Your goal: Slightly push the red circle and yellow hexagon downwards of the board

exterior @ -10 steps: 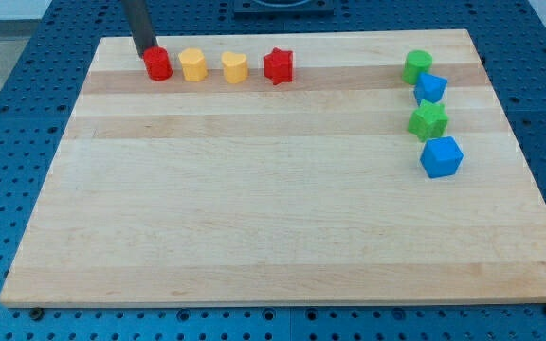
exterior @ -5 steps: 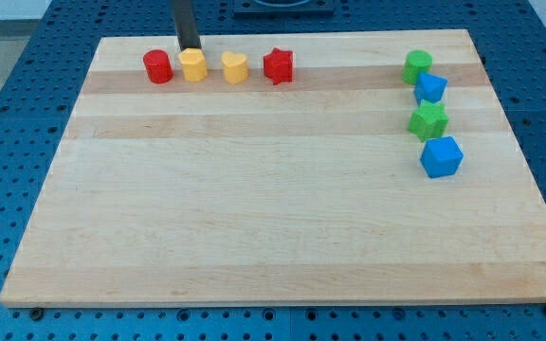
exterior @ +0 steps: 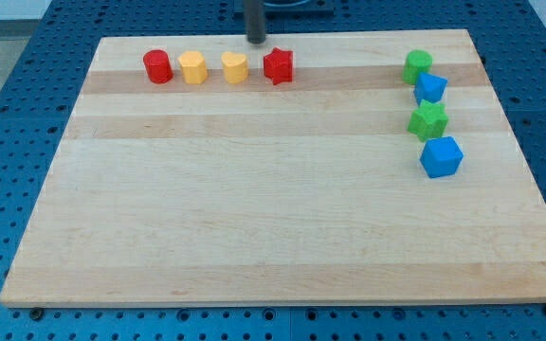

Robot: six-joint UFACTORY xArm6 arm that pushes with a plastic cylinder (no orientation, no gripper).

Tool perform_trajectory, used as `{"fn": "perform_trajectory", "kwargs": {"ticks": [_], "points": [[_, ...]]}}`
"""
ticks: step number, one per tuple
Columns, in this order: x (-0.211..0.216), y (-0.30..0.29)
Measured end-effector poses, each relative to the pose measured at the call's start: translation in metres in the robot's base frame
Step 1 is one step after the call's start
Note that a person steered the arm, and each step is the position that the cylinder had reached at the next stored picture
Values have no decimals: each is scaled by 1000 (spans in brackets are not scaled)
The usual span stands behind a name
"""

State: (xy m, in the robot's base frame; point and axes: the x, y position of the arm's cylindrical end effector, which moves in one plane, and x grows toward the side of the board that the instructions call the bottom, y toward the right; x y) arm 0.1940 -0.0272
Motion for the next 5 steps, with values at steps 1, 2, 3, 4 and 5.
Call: {"fn": "perform_trajectory", "kwargs": {"ticks": [1,2,3,4,5], "points": [[-1,39],[-1,75],[-2,105],[-3,114],[-2,119]]}}
